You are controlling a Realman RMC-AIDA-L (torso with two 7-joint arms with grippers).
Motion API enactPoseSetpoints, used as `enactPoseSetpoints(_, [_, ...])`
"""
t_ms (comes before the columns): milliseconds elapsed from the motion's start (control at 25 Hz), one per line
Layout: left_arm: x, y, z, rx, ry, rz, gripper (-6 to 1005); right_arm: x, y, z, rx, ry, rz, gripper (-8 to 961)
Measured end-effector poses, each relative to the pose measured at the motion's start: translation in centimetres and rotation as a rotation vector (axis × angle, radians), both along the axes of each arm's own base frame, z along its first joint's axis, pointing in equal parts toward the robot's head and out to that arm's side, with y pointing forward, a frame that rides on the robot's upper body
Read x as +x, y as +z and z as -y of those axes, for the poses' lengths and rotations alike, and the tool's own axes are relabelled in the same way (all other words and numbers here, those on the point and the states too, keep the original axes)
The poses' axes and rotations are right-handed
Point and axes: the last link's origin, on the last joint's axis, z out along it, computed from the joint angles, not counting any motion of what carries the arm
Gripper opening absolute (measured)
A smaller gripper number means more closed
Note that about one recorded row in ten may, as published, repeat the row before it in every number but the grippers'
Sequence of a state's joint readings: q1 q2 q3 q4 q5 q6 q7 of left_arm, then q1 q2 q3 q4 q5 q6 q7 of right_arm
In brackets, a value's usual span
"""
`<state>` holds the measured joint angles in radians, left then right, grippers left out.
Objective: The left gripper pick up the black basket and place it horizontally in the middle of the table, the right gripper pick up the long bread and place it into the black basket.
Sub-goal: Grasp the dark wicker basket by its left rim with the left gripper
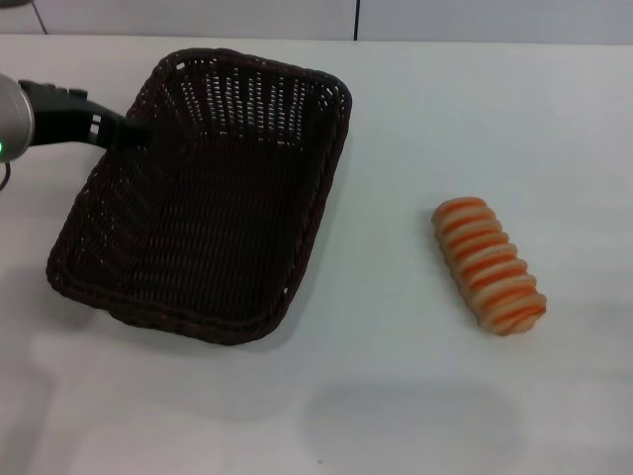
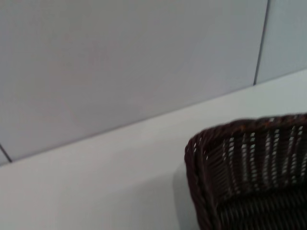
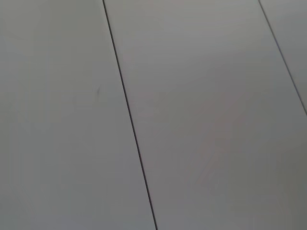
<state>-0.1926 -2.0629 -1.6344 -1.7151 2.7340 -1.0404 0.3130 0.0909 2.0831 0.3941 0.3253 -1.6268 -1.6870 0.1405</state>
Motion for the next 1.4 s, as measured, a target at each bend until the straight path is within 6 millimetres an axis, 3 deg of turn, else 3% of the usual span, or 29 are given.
enactPoseSetpoints(360, [-2.0,-1.8,-1.0,-0.058,0.055,-0.021,807,-0.1,0.0,0.0,0.000,0.003,-0.002,823])
enactPoseSetpoints(800, [-1.7,-2.0,-1.1,-0.122,0.042,-0.086,806,-0.6,-0.2,-0.3,-0.008,0.040,-0.017,823])
enactPoseSetpoints(1040, [-1.6,-2.1,-0.9,-0.147,0.032,-0.108,603,-0.6,0.1,-0.2,0.003,0.060,-0.031,823])
enactPoseSetpoints(1200, [-1.4,-2.0,-0.9,-0.165,-0.002,-0.135,365,-0.8,0.3,0.0,0.016,0.078,-0.038,824])
enactPoseSetpoints(1320, [-1.0,-1.8,-0.8,-0.171,-0.027,-0.146,276,-0.8,0.3,0.0,0.016,0.080,-0.041,824])
enactPoseSetpoints(1400, [-0.7,-1.7,-0.8,-0.186,-0.055,-0.153,276,-0.8,0.3,0.0,0.016,0.081,-0.042,824])
